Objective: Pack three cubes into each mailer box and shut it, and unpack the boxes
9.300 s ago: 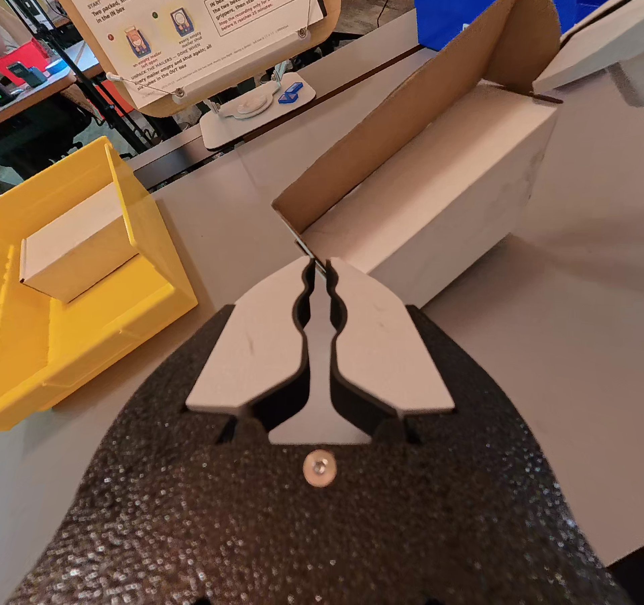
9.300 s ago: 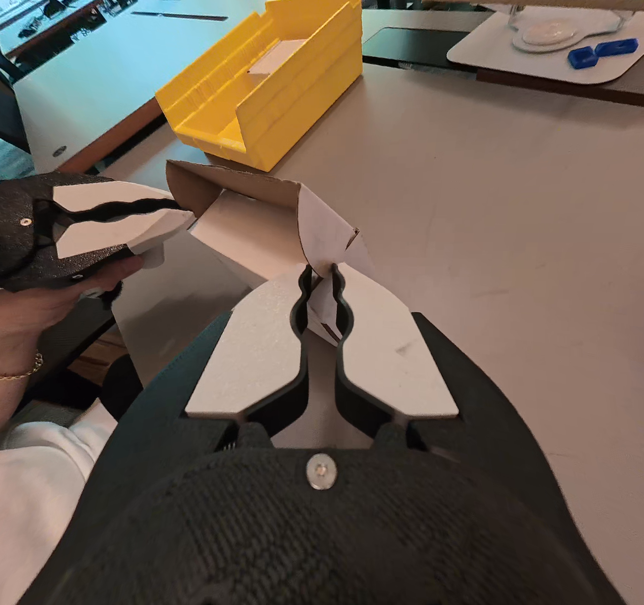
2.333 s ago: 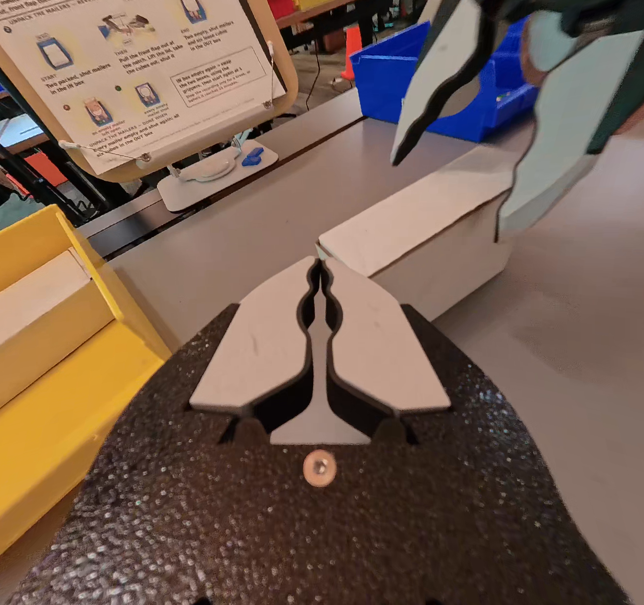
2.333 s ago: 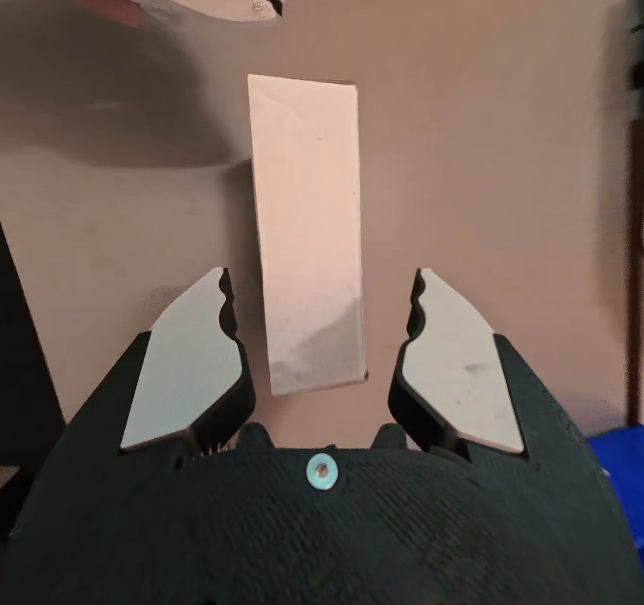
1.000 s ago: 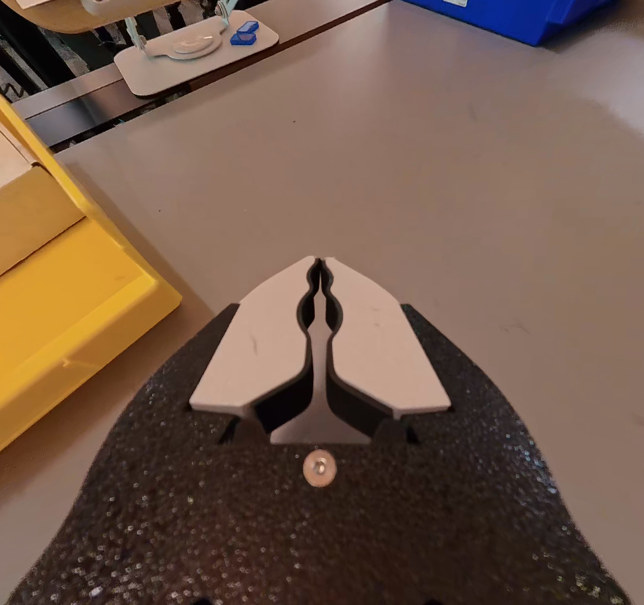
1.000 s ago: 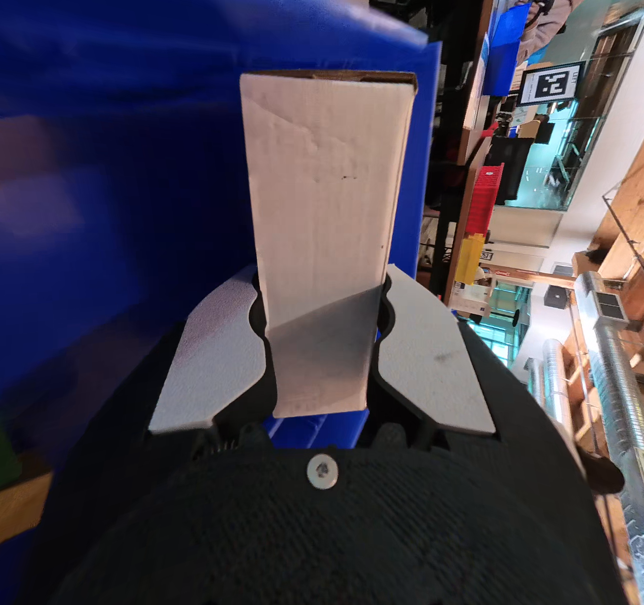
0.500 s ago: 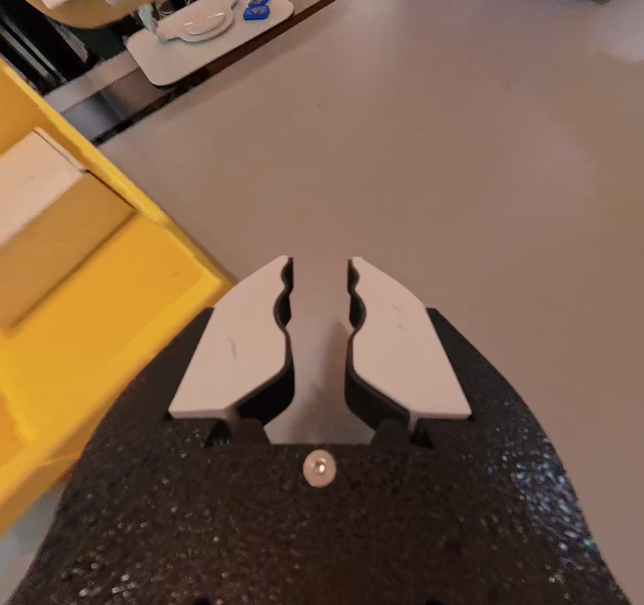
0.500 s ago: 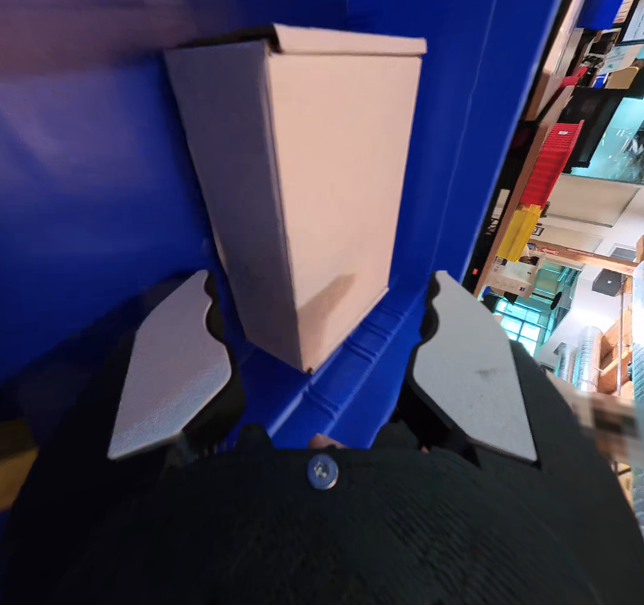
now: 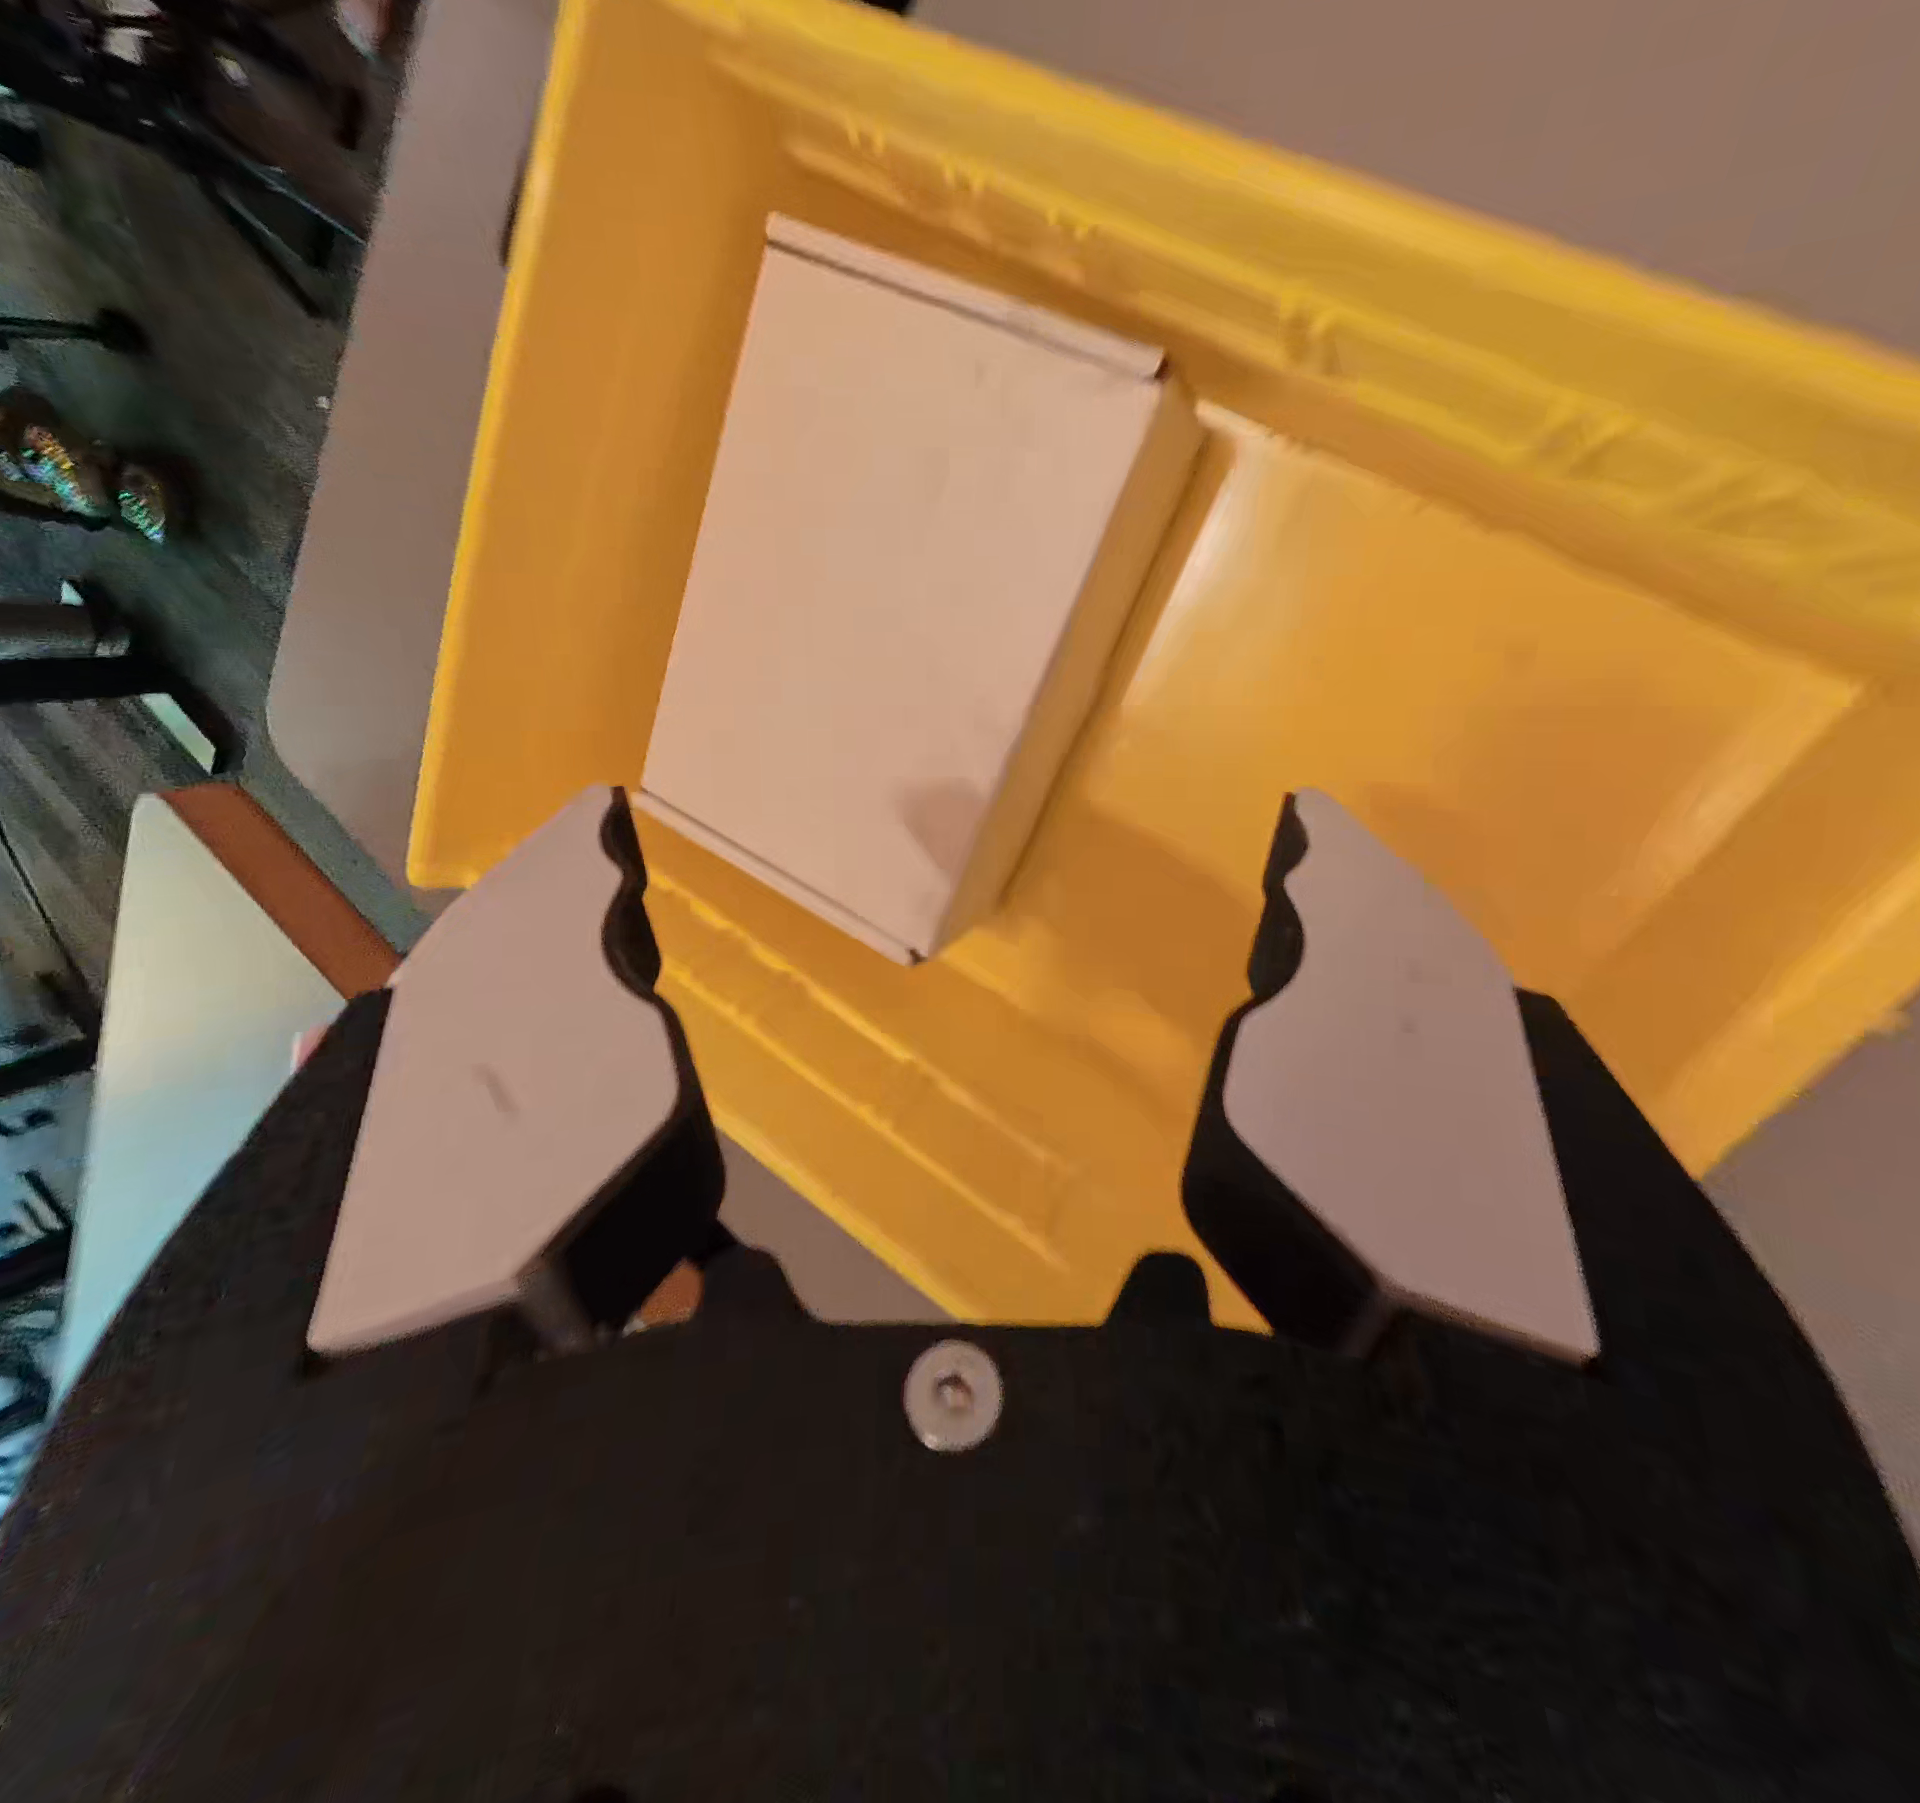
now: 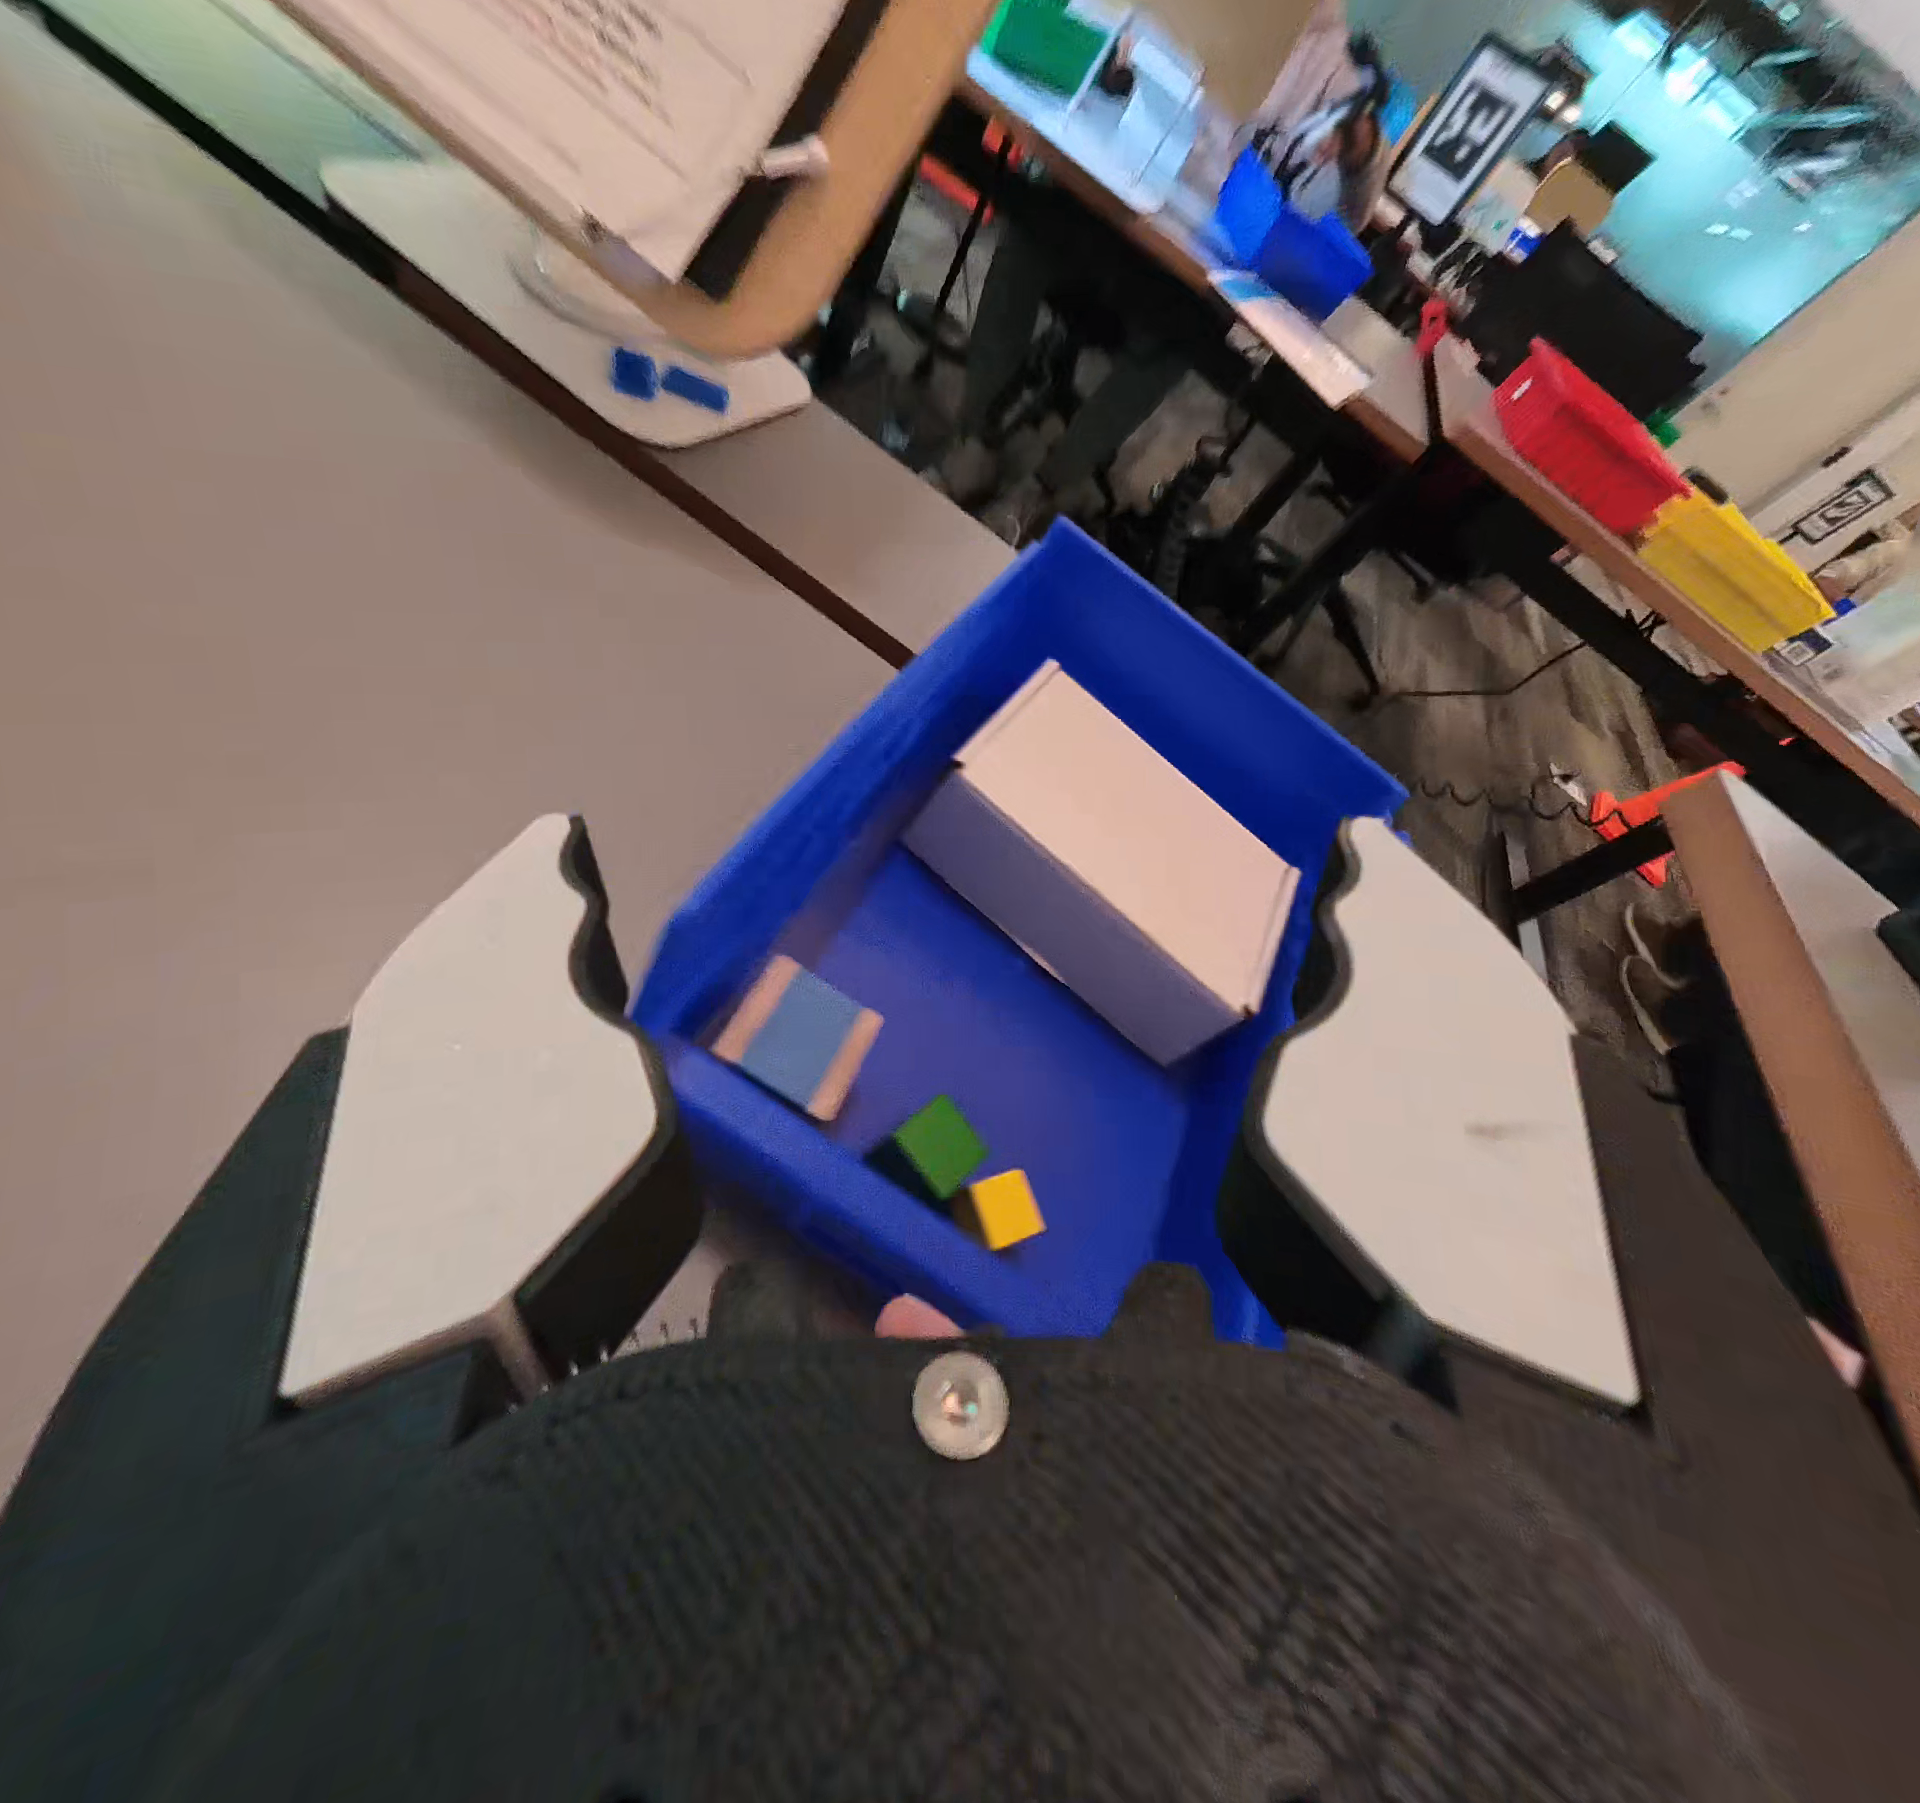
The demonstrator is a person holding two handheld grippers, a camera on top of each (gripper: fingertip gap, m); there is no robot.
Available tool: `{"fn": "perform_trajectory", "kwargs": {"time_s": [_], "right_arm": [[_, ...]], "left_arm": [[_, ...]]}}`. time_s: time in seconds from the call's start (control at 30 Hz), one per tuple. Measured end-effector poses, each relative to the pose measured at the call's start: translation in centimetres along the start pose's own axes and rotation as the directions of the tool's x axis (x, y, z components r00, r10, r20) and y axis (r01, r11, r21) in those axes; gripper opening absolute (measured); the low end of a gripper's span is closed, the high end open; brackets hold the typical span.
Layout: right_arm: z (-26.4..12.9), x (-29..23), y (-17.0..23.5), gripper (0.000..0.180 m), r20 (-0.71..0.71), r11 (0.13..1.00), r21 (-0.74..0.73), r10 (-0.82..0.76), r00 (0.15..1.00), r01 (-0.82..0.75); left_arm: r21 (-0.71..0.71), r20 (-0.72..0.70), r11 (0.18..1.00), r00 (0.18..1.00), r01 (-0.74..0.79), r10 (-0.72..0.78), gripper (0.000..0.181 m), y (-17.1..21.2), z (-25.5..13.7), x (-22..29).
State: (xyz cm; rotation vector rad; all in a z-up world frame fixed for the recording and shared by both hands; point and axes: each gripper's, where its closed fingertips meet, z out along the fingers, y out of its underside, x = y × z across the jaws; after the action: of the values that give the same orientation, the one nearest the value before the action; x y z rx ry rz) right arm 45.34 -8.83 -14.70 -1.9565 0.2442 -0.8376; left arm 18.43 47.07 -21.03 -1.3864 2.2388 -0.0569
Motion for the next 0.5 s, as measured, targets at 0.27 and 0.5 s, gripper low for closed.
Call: {"fn": "perform_trajectory", "kwargs": {"time_s": [0.27, 0.5], "right_arm": [[-2.7, -6.1, 1.0, 0.122, 0.11, 0.92, 0.147, 0.349, 0.931, -0.363], [-0.4, -7.5, 1.3, 0.13, -0.07, 0.96, -0.012, 0.277, 0.958, -0.279]], "left_arm": [[-0.111, -0.233, 0.983, 0.965, -0.15, 0.121, 0.112, -0.8, 4.6, -1.4], [-0.21, -0.276, 0.95, 0.947, -0.229, 0.167, 0.113, 0.3, 8.0, -2.4]]}}
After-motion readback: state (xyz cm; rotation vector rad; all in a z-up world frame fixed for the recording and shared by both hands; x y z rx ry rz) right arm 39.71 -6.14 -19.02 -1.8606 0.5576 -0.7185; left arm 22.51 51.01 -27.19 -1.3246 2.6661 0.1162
